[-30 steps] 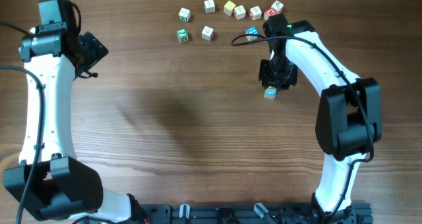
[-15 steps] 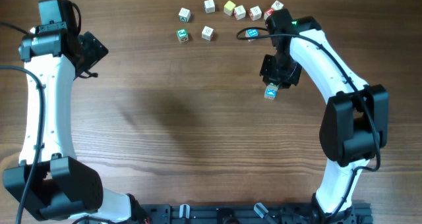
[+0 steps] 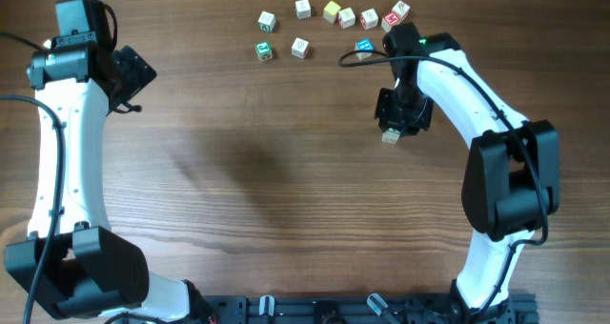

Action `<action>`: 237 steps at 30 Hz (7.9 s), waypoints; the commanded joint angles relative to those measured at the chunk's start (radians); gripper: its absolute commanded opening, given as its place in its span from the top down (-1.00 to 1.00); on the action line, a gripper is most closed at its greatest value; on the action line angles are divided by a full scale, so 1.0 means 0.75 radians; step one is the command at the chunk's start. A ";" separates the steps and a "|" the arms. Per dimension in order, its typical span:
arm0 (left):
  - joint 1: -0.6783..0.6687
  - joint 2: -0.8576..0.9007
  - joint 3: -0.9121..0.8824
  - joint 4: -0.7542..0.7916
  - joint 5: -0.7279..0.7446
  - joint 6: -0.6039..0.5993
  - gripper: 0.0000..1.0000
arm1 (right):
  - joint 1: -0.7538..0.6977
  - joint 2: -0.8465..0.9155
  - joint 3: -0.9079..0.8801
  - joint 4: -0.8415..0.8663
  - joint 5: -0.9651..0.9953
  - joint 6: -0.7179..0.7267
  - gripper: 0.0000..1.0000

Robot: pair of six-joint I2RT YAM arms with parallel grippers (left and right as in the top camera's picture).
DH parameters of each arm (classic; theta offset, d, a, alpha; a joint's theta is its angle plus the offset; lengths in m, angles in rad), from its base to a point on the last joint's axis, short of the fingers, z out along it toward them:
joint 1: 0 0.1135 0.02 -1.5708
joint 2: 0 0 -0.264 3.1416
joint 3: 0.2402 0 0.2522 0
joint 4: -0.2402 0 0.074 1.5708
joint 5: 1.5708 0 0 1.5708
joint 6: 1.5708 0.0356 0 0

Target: Form a tower

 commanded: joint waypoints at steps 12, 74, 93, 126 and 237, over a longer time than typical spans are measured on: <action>0.005 0.012 -0.006 -0.001 0.003 -0.022 -1.00 | -0.010 -0.032 -0.019 0.050 0.006 -0.040 0.91; 0.005 0.012 -0.006 -0.001 0.003 -0.022 -1.00 | -0.001 -0.032 -0.019 0.100 0.011 -0.084 0.91; 0.005 0.012 -0.006 -0.001 0.003 -0.022 -1.00 | -0.001 0.046 -0.028 0.078 0.011 -0.108 0.91; 0.005 0.012 -0.006 -0.001 0.002 -0.022 -1.00 | -0.019 0.043 0.014 0.061 0.018 -0.034 0.91; 0.005 0.012 -0.006 -0.001 0.003 -0.022 -1.00 | -0.001 0.046 -0.021 0.067 -0.062 -0.001 0.11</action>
